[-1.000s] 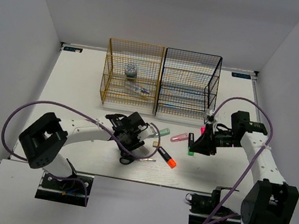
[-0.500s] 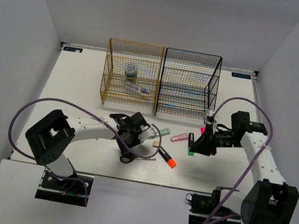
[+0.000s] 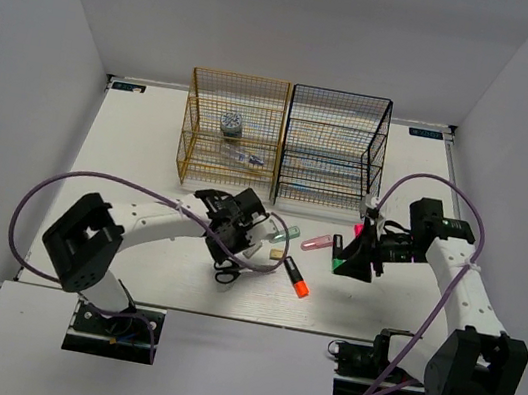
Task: Sort the stationery into containers
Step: Pick up the scissors from the center of the board, then place the scissors in the storage box.
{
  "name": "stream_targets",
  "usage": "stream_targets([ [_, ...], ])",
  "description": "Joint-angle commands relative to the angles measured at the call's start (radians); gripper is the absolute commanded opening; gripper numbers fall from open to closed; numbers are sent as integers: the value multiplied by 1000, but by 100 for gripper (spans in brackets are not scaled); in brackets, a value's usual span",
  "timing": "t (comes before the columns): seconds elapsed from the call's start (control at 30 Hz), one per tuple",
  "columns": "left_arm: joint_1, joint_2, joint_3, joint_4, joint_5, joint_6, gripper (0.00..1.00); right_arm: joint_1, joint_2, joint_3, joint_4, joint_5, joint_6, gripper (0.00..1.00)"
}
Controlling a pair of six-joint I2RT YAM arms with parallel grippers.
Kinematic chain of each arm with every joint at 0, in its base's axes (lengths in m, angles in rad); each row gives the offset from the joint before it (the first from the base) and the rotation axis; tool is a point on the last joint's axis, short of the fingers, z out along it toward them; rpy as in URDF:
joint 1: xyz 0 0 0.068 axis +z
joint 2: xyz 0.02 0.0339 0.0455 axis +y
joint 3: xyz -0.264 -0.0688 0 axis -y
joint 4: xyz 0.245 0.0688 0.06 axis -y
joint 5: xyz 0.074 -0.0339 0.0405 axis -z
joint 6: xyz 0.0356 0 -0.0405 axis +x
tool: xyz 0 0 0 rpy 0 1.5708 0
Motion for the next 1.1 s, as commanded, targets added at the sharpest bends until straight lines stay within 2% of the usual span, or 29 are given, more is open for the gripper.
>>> stream_targets([
  [0.0,4,-137,135,-92,20,4,0,-4,-34,-10,10,-21,0,55],
  [0.03,4,-155,173,-103,4,18,0,-4,-34,-11,10,-19,3,53],
  [0.13,7,-210,273,-150,-67,70,0,-4,-31,-10,13,-19,8,37],
  [0.17,11,-217,311,-163,-87,88,0,-1,-29,-5,10,-19,14,16],
  [0.23,15,-240,353,-144,-214,165,0,-4,-15,6,14,-12,31,0],
  [0.27,15,-250,353,-128,-281,218,0,-3,-11,10,13,-12,37,0],
  [0.3,23,-264,347,-32,-317,248,0,-4,-6,15,10,-9,43,0],
  [0.33,23,-278,326,10,-411,345,0,-4,-2,15,8,-9,46,0],
  [0.37,27,-283,306,49,-440,378,0,-4,-2,15,7,-9,52,0],
  [0.4,40,-283,296,163,-463,404,0,-4,-3,15,8,-12,49,0],
  [0.43,53,-283,287,194,-507,486,0,-4,-6,15,11,-9,54,0],
  [0.47,64,-281,277,231,-526,512,0,-4,-8,13,14,-10,57,0],
  [0.5,66,-281,267,336,-538,541,0,-4,-8,9,28,-9,65,0],
  [0.67,99,-235,266,552,-630,746,0,-4,-19,-5,48,-6,82,0],
  [0.7,104,-221,247,576,-642,800,0,-4,-20,-5,51,-7,82,0],
  [0.73,109,-215,240,671,-645,826,0,-4,-19,-5,53,-4,83,0],
  [0.8,121,-184,208,724,-670,906,0,-6,-15,-5,51,-4,85,0],
  [0.9,145,-154,189,767,-661,917,0,-4,-12,-5,54,-4,83,0],
  [1.07,179,-129,151,770,-633,851,0,-4,-12,-7,56,4,88,0],
])
